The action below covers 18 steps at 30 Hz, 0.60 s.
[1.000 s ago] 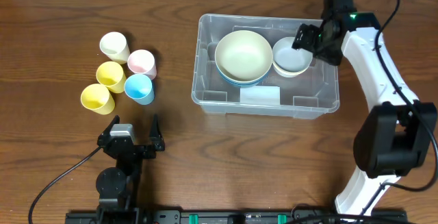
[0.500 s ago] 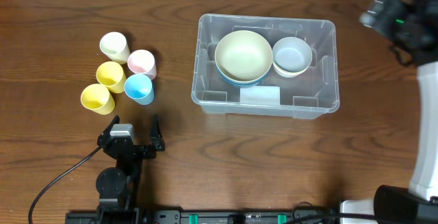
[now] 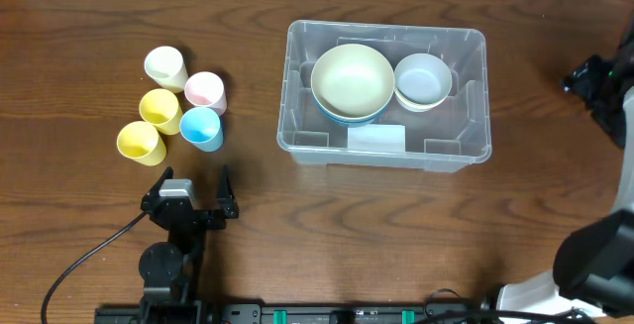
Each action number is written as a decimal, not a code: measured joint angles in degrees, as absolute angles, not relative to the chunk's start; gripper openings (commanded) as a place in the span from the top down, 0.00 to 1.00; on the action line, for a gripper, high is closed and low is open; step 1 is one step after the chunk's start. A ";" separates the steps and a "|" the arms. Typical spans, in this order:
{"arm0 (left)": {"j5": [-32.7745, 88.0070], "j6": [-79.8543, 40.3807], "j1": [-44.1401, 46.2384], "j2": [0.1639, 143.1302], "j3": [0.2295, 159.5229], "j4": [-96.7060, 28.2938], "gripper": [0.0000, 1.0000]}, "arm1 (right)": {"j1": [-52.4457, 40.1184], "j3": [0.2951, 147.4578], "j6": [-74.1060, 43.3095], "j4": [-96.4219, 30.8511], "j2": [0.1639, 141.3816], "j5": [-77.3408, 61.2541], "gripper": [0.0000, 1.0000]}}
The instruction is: Pack container
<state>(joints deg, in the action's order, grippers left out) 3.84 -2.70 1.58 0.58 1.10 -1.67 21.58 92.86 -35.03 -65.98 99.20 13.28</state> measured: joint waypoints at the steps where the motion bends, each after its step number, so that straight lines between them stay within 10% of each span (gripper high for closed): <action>1: 3.84 -2.70 1.58 0.58 1.10 -1.65 0.02 | 21.69 91.57 -35.20 -65.30 99.57 13.30 0.01; 18: 3.84 -2.70 1.58 0.58 1.10 -1.67 0.02 | 21.85 78.78 -35.57 -56.23 100.03 12.62 0.01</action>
<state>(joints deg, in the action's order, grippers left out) 3.84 -2.70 1.58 0.58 1.10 -1.67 21.85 78.78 -35.57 -56.23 100.03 12.62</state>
